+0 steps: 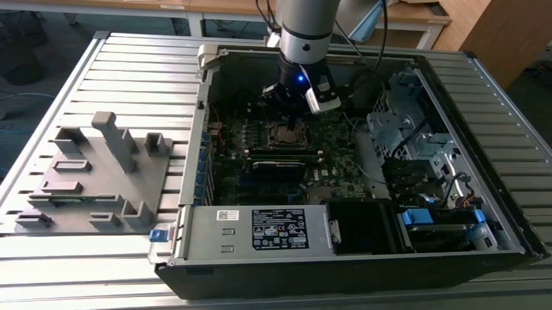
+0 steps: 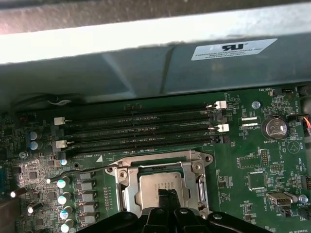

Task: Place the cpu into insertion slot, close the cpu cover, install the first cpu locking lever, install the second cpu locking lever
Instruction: 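Close the cpu cover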

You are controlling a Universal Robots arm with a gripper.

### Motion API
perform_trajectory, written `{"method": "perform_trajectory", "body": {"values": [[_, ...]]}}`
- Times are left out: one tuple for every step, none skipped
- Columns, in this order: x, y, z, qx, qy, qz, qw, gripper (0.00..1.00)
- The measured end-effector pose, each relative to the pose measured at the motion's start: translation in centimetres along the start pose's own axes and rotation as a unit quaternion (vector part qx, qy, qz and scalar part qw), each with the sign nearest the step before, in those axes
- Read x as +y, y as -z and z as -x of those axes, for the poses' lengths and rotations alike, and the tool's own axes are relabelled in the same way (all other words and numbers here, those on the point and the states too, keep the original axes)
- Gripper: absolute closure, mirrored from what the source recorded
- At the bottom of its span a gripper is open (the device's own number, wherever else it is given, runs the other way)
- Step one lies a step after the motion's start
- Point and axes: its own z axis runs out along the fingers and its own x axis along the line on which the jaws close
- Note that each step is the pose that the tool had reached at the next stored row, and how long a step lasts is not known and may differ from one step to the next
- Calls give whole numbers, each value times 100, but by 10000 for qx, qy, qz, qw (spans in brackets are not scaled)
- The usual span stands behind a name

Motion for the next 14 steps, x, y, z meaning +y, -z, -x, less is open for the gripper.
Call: {"method": "perform_trajectory", "body": {"values": [[0,-4,0,0,3,0,10000,90],[0,-7,0,0,5,0,10000,90],[0,-11,-1,-1,9,-1,10000,90],[-1,-16,-2,-3,11,0,10000,90],[-1,-20,-4,-4,12,0,10000,90],[-2,-23,-6,-5,14,-1,10000,90],[-2,-26,-8,-7,15,0,10000,90],[-2,-26,-8,-7,15,-1,10000,90],[-2,-26,-8,-7,15,-1,10000,90],[-2,-26,-9,-7,15,-1,10000,90],[-2,-28,-13,-8,14,1,10000,90],[-3,-28,-16,-9,14,1,10000,90],[-3,-28,-19,-10,15,1,10000,90],[-3,-28,-19,-10,15,1,10000,90]]}}
